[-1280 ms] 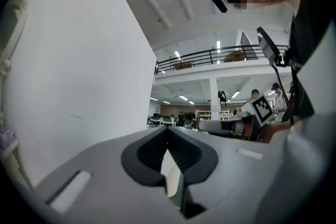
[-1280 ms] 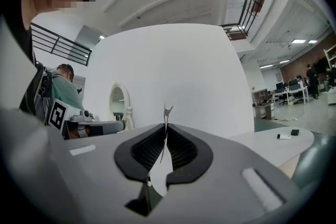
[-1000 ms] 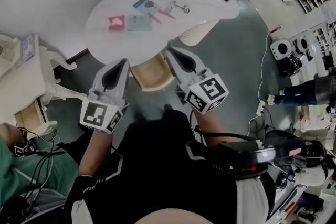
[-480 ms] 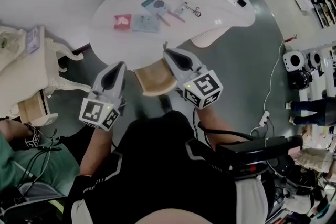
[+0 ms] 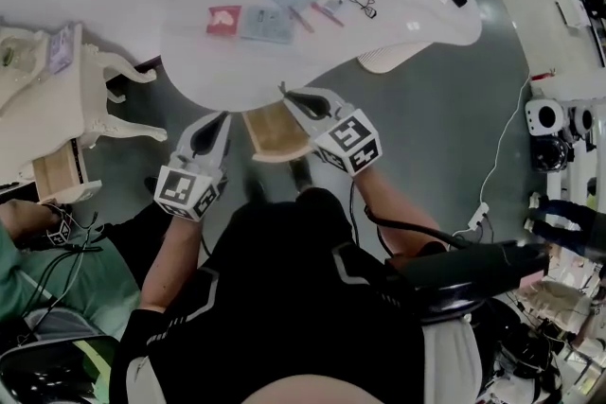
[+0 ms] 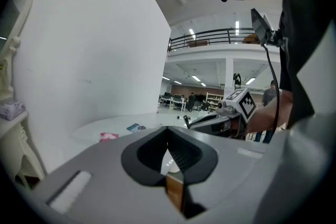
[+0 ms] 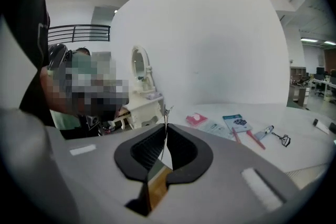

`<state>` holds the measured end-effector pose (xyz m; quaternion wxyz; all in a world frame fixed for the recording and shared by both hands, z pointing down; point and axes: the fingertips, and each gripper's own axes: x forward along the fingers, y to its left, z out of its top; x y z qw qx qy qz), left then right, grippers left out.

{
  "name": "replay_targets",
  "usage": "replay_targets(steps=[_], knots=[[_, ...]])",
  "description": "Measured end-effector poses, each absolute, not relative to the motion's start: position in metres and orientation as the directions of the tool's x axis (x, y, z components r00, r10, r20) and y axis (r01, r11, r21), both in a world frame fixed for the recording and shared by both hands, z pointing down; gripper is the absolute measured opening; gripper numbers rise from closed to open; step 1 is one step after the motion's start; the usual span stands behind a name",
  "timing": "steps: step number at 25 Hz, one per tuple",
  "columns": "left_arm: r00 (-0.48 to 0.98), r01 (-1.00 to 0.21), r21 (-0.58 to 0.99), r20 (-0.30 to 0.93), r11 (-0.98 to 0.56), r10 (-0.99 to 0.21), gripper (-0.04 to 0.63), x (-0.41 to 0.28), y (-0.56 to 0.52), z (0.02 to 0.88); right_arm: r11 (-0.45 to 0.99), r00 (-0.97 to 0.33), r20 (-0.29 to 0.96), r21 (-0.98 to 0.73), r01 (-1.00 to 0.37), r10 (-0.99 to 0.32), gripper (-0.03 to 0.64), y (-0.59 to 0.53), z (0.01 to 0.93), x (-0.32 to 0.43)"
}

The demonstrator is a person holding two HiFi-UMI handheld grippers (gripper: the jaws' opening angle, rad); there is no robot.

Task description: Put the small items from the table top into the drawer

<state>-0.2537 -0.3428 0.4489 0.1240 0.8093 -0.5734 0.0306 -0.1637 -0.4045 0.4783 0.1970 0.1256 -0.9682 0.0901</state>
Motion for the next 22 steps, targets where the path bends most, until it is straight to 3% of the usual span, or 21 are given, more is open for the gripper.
replay_targets(steps=[10, 14, 22], knots=[[0.342, -0.939, 0.15, 0.332, -0.308, -0.879, 0.0, -0.249, -0.333, 0.529, 0.987, -0.817, 0.577, -0.114, -0.11, -0.024, 0.017, -0.38, 0.571, -0.165], [0.363, -0.931, 0.173, 0.372, -0.32, -0.854, 0.0, -0.24, -0.324, 0.556, 0.997, -0.731, 0.68, -0.078, 0.001, 0.054, 0.017, -0.365, 0.615, -0.161], [0.397, -0.917, 0.173, 0.47, -0.358, -0.789, 0.0, -0.231, -0.314, 0.611, 0.994, -0.583, 0.805, -0.079, 0.081, 0.112, 0.017, -0.364, 0.688, -0.153]])
